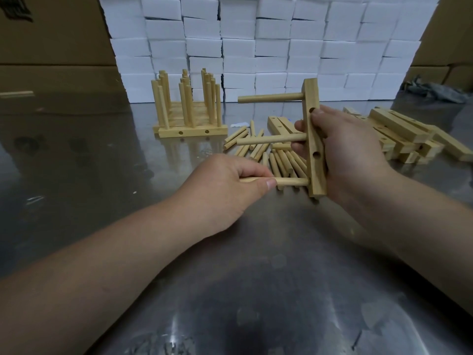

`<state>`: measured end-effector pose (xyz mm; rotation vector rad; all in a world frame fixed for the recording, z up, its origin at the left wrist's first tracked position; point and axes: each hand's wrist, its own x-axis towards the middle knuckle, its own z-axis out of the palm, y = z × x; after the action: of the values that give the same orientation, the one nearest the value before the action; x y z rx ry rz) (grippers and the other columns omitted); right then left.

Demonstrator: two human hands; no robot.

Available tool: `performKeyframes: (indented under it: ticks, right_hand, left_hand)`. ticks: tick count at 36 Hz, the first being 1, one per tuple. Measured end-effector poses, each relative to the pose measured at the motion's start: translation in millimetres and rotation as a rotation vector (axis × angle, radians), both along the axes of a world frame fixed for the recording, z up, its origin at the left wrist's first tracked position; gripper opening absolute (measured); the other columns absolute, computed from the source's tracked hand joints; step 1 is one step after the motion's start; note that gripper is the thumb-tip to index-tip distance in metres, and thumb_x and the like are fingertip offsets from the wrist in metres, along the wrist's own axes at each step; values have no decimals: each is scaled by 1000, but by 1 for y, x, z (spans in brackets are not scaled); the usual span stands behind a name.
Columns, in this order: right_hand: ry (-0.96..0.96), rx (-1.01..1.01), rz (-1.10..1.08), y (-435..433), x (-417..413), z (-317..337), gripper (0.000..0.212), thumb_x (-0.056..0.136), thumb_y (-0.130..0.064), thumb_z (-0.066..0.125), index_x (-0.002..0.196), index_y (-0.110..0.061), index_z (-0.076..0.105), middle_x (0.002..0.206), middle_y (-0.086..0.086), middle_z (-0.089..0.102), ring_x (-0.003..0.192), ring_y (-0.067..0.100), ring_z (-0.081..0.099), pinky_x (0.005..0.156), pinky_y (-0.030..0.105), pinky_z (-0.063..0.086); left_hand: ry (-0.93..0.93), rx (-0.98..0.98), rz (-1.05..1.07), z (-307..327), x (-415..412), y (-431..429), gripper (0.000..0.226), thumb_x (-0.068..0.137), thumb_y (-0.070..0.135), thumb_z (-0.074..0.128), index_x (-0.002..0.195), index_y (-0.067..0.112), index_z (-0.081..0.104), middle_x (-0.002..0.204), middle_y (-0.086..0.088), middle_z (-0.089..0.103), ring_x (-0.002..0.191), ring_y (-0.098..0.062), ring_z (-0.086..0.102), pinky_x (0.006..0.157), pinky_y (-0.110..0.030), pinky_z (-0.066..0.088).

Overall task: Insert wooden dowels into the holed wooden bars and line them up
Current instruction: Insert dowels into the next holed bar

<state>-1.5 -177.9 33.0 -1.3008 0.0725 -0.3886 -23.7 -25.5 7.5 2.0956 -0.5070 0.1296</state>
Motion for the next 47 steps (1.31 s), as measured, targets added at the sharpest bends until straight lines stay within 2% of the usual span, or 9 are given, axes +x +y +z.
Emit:
performKeyframes:
  ticks: [10,15,21,25,30,36,40,43,47]
  right_hand:
    - [-27,13,52,-1,-2,2,18,96,-14,46,106,-12,62,85,8,65,68,13,63,58,26,57]
    - [-41,20,73,3,-4,2,23,96,-12,47,113,-5,60,88,12,66,72,16,64,58,25,56]
    - [-50,33,91,5,-6,1,26,96,-12,46,118,-4,59,91,13,65,72,17,64,57,23,55]
    - [-62,27,82,6,-8,2,25,97,-12,45,117,-4,59,90,13,64,71,17,64,57,22,55]
    - [-86,1,80,8,-11,-1,25,98,-14,44,118,-8,58,87,10,64,70,14,65,58,21,55]
    - [-81,9,114,11,-13,-2,17,98,-15,44,101,-15,61,83,8,62,67,14,64,58,21,55]
    - [-103,-8,118,12,-15,-1,19,98,-14,44,98,-5,61,81,8,62,64,12,64,58,20,54]
    - [-108,-39,93,11,-16,0,23,98,-14,43,95,0,62,77,7,62,63,12,62,57,18,52]
    - [-51,-46,49,11,-13,-1,27,97,-15,43,85,-3,63,74,6,62,61,13,61,59,20,54]
  left_hand:
    - [33,-37,-49,4,-2,-1,12,85,31,59,76,38,64,41,30,48,48,17,46,47,1,31]
    - [8,-11,-51,3,-4,-1,13,84,33,60,74,39,65,42,25,50,48,12,48,45,-2,32]
    - [-62,105,-27,1,-2,1,12,78,43,56,68,43,63,72,17,60,68,5,51,57,-7,38]
    - [-70,79,-14,0,-1,0,13,78,42,58,67,40,65,64,16,58,62,7,50,52,-4,37]
    - [-59,81,-17,-2,0,1,23,85,41,54,70,30,67,39,11,38,41,-2,37,39,-11,28]
    - [-23,95,-20,-3,-1,1,40,84,48,44,57,25,61,37,8,37,36,-3,35,39,-14,27]
    - [11,67,4,-2,-2,0,46,86,49,40,54,23,59,40,6,37,37,-6,35,42,-22,31]
    - [-25,20,22,0,-2,-2,47,86,51,40,55,24,62,42,6,36,38,-6,34,42,-21,28]
    - [35,-111,73,3,0,-1,50,81,64,33,74,28,68,48,8,50,45,-5,47,55,-27,41]
